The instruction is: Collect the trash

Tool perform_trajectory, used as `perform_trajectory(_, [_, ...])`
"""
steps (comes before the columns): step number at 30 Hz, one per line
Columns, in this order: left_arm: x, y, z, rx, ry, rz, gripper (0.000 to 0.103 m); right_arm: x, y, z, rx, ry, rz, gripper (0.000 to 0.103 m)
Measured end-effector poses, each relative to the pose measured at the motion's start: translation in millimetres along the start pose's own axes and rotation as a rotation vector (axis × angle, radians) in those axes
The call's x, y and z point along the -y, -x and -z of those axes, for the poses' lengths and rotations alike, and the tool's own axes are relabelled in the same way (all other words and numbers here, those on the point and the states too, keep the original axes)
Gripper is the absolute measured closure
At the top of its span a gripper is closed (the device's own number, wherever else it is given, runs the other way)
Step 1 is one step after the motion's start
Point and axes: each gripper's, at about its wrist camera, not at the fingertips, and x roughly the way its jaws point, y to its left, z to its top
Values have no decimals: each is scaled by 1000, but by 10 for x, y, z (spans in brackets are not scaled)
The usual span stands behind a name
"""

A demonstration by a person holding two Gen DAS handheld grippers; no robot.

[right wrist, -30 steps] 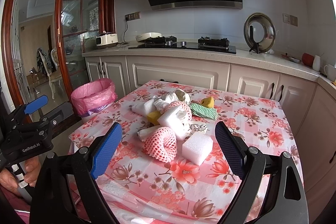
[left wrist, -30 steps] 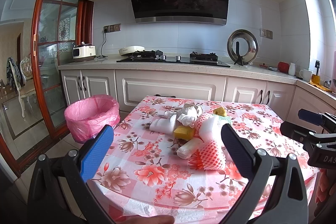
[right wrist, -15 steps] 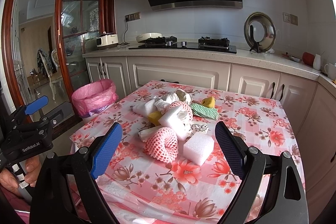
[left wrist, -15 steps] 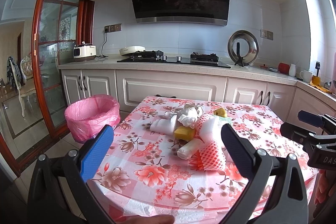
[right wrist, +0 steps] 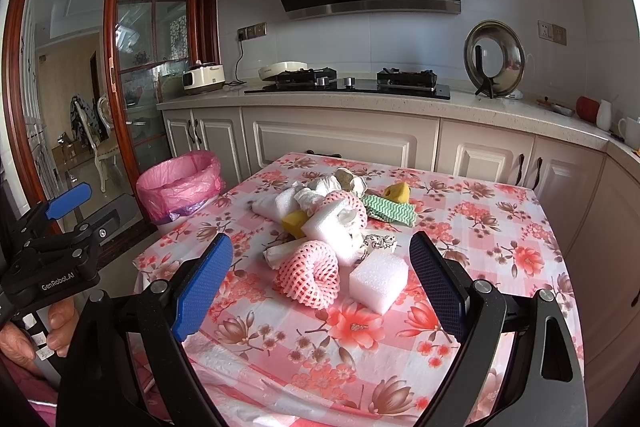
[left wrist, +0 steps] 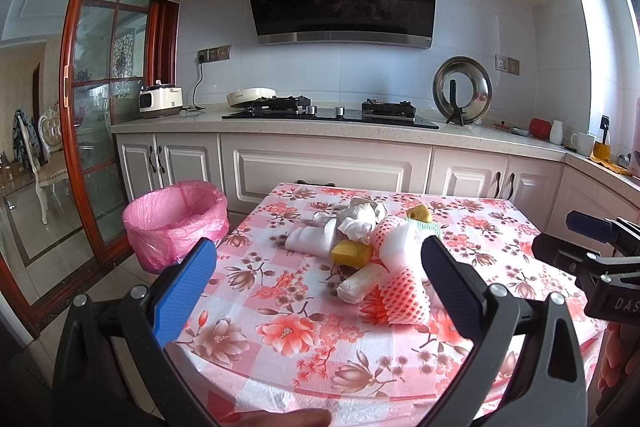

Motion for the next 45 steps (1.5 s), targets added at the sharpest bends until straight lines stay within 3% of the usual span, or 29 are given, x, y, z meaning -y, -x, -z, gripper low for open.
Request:
perform_trajectory(18, [-7,-141,66,-43,-3,20,4,36,-154,134,-11,-44,-15,18])
perform_trajectory(23, [18,-291,89,-61,-44,19,4,38,-296,185,-29,-26,-7,18])
perform_trajectory(25, [11,-400,104,-81,-57,47,4,57,-417,206,-44,-14,-5,18])
perform_trajectory(30, [-104,-743,192,-97,-43,15,4,147,-769,281,-109,-30,3,18])
perform_trajectory(35, [-141,-1175,323,-190,-33,57,4,227,-1114,327,-143,-16,37,18])
perform_trajectory(40, [-15,-1639,500,-274,-15,87,5,513,-1517,404,-226,-103,94,18])
perform_trajectory(45, [218,-1894,630,-331,-26,152,5,667,-1863,477,-297,-157,93,18])
